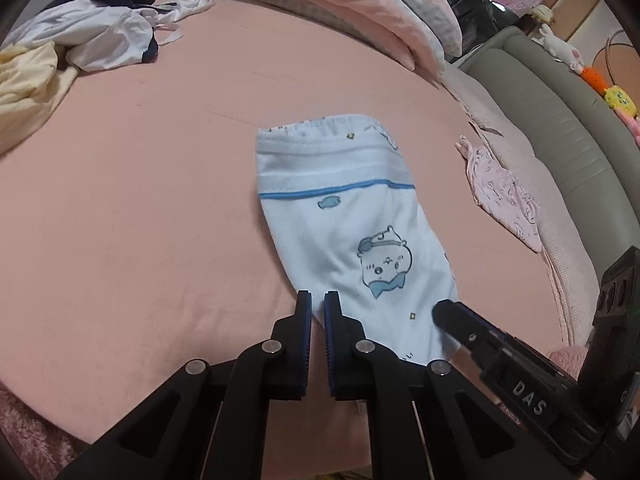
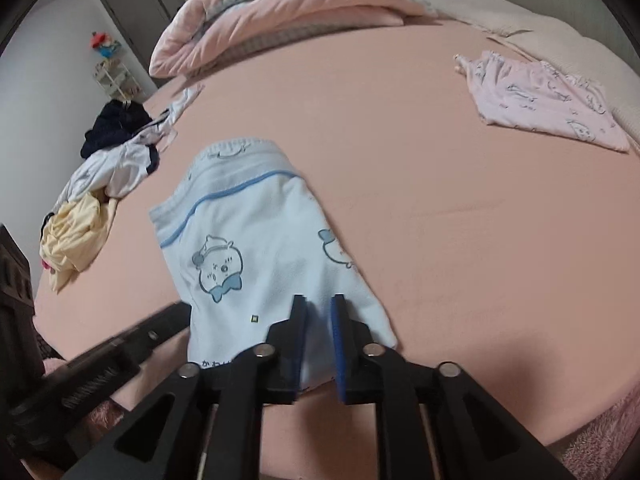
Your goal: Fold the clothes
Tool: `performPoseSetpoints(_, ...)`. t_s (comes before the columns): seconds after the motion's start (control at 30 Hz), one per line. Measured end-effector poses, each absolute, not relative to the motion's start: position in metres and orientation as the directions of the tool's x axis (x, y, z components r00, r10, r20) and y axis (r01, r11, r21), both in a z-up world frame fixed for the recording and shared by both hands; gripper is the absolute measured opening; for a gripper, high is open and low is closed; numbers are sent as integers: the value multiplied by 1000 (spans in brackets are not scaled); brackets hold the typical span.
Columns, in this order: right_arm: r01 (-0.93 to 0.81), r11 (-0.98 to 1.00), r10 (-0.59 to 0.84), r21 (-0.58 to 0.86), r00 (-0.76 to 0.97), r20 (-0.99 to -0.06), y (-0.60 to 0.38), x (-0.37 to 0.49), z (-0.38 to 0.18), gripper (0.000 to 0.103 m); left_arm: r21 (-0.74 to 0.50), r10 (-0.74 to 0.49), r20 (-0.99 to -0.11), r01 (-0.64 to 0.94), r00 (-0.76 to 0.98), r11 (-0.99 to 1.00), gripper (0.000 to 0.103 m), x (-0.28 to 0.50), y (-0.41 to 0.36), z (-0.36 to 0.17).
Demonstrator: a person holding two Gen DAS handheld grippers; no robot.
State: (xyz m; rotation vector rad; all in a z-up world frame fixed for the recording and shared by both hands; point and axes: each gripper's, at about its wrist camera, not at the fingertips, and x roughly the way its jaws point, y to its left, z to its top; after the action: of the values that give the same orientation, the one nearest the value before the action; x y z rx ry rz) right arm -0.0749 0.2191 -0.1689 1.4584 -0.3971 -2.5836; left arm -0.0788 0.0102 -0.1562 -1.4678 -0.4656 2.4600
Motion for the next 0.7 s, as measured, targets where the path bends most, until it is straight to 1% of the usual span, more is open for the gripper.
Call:
performPoseSetpoints(0.03, 1, -950, -268, 312, -517, -813, 219, -75, -168, 34, -389, 364, -807, -43, -465, -920, 5, -81, 10, -156)
performPoseSetpoints(0.07, 3, -946, -279, 325, -518, -809, 220, -75, -168, 35, -396, 365, -804, -35, -470, -918, 6, -83, 8, -154)
performPoseSetpoints(0.13, -15, -939, -287, 344, -520, -805, 223, -76, -167, 36, -406, 365, -799, -18, -478, -914, 6, -89, 5, -150)
performPoseSetpoints(0.2, -58, -932, -277, 358, -524, -806, 231, -78, -168, 37, -381, 338, -806, -11, -486, -925, 6, -92, 2, -148)
performPoseSetpoints(0.3, -116, -906, -299, 407, -505, -810, 245, -80, -175, 37, -361, 320, -822, -3, -472, -933, 9, -101, -3, -150)
performPoseSetpoints(0.37, -138, -895, -309, 423, -492, -814, 251, -81, -178, 38, -358, 315, -824, 3, -470, -934, 15, -106, -5, -153)
performPoseSetpoints(0.4, -136, -900, -305, 414, -483, -821, 251, -82, -179, 38, -380, 332, -818, 7, -470, -925, 18, -108, -7, -154)
performPoseSetpoints(0.43, -148, -894, -310, 422, -475, -823, 253, -82, -180, 39, -402, 350, -811, 12, -469, -915, 28, -110, -8, -156)
performPoseSetpoints(0.47, -161, -887, -316, 432, -468, -825, 255, -82, -182, 39, -430, 374, -806, 19, -459, -903, 42, -112, -9, -158)
performPoseSetpoints(0.5, -175, -880, -323, 441, -461, -827, 256, -83, -183, 42, -461, 399, -795, 28, -457, -887, 48, -112, -12, -160)
performPoseSetpoints(0.53, -195, -868, -333, 457, -452, -827, 259, -82, -186, 46, -496, 428, -779, 32, -458, -868, 51, -112, -14, -162)
performPoseSetpoints(0.6, -258, -832, -361, 490, -419, -833, 264, -78, -193, 46, -523, 456, -767, 28, -452, -852, 51, -111, -14, -164)
performPoseSetpoints(0.7, -310, -763, -437, 568, -400, -806, 261, -57, -195, 46, -532, 488, -772, -8, -407, -847, 51, -112, -3, -169)
